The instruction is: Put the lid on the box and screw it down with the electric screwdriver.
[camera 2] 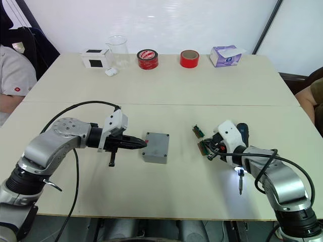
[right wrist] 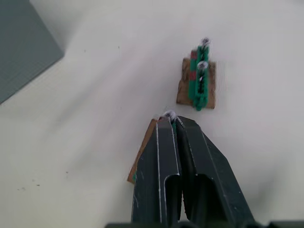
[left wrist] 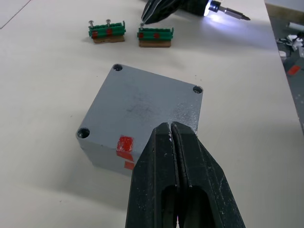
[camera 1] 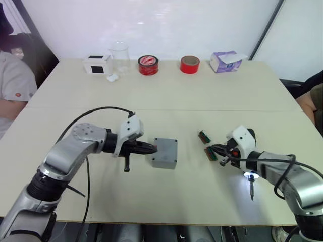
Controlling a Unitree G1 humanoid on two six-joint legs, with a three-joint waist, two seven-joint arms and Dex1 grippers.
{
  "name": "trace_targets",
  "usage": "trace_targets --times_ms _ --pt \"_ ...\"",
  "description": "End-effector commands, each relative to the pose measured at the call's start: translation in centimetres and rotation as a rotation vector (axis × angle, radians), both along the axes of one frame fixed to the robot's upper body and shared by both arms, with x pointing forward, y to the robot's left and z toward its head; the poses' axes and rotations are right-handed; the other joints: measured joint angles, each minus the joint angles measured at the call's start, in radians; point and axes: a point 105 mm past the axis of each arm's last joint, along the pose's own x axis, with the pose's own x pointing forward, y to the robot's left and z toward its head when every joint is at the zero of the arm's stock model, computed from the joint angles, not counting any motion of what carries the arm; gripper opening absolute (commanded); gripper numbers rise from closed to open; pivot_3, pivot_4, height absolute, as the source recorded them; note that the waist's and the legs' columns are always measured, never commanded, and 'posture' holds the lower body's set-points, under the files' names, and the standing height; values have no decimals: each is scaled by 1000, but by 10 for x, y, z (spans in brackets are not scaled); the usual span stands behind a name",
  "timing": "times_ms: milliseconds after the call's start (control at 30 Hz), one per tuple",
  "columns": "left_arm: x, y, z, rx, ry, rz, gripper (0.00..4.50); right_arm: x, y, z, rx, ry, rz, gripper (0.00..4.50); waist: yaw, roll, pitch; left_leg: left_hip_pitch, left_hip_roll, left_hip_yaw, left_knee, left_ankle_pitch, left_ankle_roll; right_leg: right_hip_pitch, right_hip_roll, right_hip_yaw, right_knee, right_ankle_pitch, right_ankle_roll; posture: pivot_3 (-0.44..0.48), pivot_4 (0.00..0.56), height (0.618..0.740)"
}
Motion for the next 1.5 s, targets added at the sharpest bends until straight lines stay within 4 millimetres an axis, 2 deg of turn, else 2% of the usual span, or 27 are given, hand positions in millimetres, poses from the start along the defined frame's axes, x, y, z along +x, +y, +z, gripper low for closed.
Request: trace_targets --times_ms 33,200,233,267,367,700,833,1233,1367,1500 --pt "0 -1 4 -12 -24 -8 0 0 5 16 14 -54 16 98 0 0 0 0 0 0 0 0 0 0 0 0 0 0 0 0 150 740" --pt "1 -1 4 -15 -23 -6 0 1 2 11 2 -41 6 98 0 0 0 0 0 0 0 0 0 0 0 0 0 0 0 0 150 740" --pt "1 -1 3 -15 -23 -5 0 2 1 9 -1 -40 1 582 0 0 0 0 0 0 0 0 0 0 0 0 0 0 0 0 150 740" --pt "1 -1 3 -15 -22 -4 0 2 0 9 -3 -37 -2 740 0 0 0 0 0 0 0 0 0 0 0 0 0 0 0 0 150 740" --pt "1 -1 3 -15 -20 -1 0 3 -1 9 4 -37 -13 1904 0 0 0 0 0 0 0 0 0 0 0 0 0 0 0 0 150 740" --pt "1 -1 2 -11 -18 5 0 7 5 5 18 -30 1 1993 0 0 0 0 0 0 0 0 0 0 0 0 0 0 0 0 150 740" --pt "1 1 1 -6 -16 10 0 8 6 2 16 -26 7 1030 0 0 0 0 0 0 0 0 0 0 0 0 0 0 0 0 150 740" --pt "1 0 0 -10 -18 11 0 9 6 1 13 -31 6 1030 0 0 0 0 0 0 0 0 0 0 0 0 0 0 0 0 150 740" --pt "1 0 0 -11 -18 10 0 9 6 -1 7 -30 6 24 0 0 0 0 0 0 0 0 0 0 0 0 0 0 0 0 150 740" --pt "1 1 0 -10 -19 13 0 9 6 -2 0 -29 7 24 0 0 0 0 0 0 0 0 0 0 0 0 0 0 0 0 150 740"
